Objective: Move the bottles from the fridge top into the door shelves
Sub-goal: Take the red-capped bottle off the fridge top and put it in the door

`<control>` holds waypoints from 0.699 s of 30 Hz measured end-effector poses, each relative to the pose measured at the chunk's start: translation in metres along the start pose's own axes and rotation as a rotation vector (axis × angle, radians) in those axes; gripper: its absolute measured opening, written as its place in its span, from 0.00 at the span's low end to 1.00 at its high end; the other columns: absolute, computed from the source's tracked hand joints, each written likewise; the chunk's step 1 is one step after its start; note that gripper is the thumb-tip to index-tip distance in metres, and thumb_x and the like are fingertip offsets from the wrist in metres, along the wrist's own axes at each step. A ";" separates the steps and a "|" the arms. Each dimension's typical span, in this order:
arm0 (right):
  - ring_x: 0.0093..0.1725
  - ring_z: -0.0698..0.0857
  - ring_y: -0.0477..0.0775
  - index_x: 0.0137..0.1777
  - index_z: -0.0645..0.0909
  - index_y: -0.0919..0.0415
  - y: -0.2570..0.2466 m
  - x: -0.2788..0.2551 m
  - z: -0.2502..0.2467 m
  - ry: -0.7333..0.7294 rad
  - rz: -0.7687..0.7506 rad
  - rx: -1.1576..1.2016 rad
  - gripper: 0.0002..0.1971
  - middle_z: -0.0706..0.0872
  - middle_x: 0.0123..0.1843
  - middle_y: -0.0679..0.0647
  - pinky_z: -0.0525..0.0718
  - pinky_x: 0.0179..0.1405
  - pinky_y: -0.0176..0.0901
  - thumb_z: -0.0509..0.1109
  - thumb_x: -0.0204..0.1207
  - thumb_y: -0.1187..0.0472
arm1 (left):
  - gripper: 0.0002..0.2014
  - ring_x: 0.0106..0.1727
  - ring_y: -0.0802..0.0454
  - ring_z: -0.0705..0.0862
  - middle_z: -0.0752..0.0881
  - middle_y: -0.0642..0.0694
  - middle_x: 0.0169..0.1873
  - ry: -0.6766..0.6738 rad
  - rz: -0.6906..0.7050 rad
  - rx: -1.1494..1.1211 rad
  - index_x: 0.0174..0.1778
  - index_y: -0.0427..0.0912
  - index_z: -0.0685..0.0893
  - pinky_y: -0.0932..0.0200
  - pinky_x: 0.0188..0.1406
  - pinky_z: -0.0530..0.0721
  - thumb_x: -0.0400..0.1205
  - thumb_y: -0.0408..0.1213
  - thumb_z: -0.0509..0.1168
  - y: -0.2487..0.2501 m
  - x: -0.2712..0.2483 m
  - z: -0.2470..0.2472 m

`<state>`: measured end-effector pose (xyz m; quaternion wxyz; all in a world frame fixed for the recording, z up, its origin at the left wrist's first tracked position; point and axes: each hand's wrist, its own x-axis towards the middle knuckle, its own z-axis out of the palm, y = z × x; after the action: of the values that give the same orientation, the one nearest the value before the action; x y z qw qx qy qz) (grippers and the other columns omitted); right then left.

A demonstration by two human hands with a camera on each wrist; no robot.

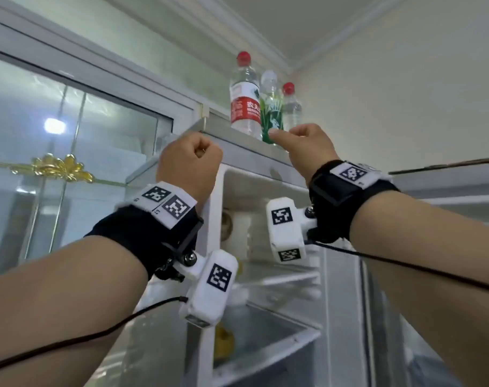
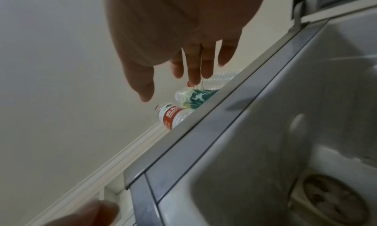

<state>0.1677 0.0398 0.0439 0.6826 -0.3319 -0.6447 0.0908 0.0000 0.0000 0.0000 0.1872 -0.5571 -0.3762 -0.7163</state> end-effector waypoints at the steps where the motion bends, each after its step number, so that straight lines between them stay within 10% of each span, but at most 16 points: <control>1: 0.41 0.80 0.48 0.51 0.76 0.55 -0.006 0.005 0.009 0.003 -0.021 0.005 0.21 0.80 0.41 0.46 0.77 0.38 0.39 0.74 0.66 0.43 | 0.08 0.28 0.58 0.73 0.76 0.54 0.25 -0.004 -0.004 -0.003 0.37 0.43 0.82 0.69 0.27 0.69 0.76 0.40 0.59 -0.005 0.007 -0.003; 5: 0.31 0.77 0.43 0.48 0.74 0.58 -0.016 0.041 0.043 -0.024 -0.049 -0.102 0.21 0.78 0.35 0.45 0.72 0.26 0.36 0.76 0.66 0.45 | 0.08 0.27 0.59 0.75 0.77 0.53 0.26 -0.022 -0.025 -0.074 0.40 0.44 0.83 0.66 0.28 0.72 0.76 0.41 0.60 -0.030 0.037 -0.003; 8: 0.42 0.87 0.52 0.57 0.82 0.61 -0.018 0.068 0.064 -0.023 -0.062 -0.173 0.30 0.88 0.46 0.53 0.82 0.41 0.41 0.78 0.60 0.42 | 0.07 0.21 0.64 0.75 0.76 0.53 0.23 -0.049 0.010 -0.108 0.34 0.48 0.81 0.73 0.23 0.72 0.76 0.41 0.61 -0.043 0.051 0.001; 13: 0.51 0.86 0.57 0.63 0.79 0.61 -0.018 0.084 0.072 -0.022 -0.021 -0.258 0.34 0.86 0.52 0.55 0.87 0.55 0.48 0.77 0.61 0.41 | 0.10 0.32 0.49 0.75 0.79 0.49 0.29 -0.115 -0.042 -0.275 0.29 0.51 0.78 0.52 0.35 0.77 0.69 0.52 0.63 -0.059 0.049 0.005; 21: 0.39 0.85 0.47 0.71 0.74 0.61 -0.003 0.078 0.051 0.171 -0.063 0.054 0.37 0.86 0.51 0.52 0.79 0.33 0.36 0.76 0.61 0.47 | 0.09 0.26 0.50 0.73 0.77 0.48 0.26 -0.123 0.028 -0.211 0.29 0.51 0.77 0.56 0.32 0.74 0.76 0.44 0.63 -0.064 0.036 0.003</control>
<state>0.1309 0.0974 0.1076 0.7463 -0.2997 -0.5915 0.0580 -0.0530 0.0496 0.0127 0.1140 -0.6219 -0.3017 -0.7136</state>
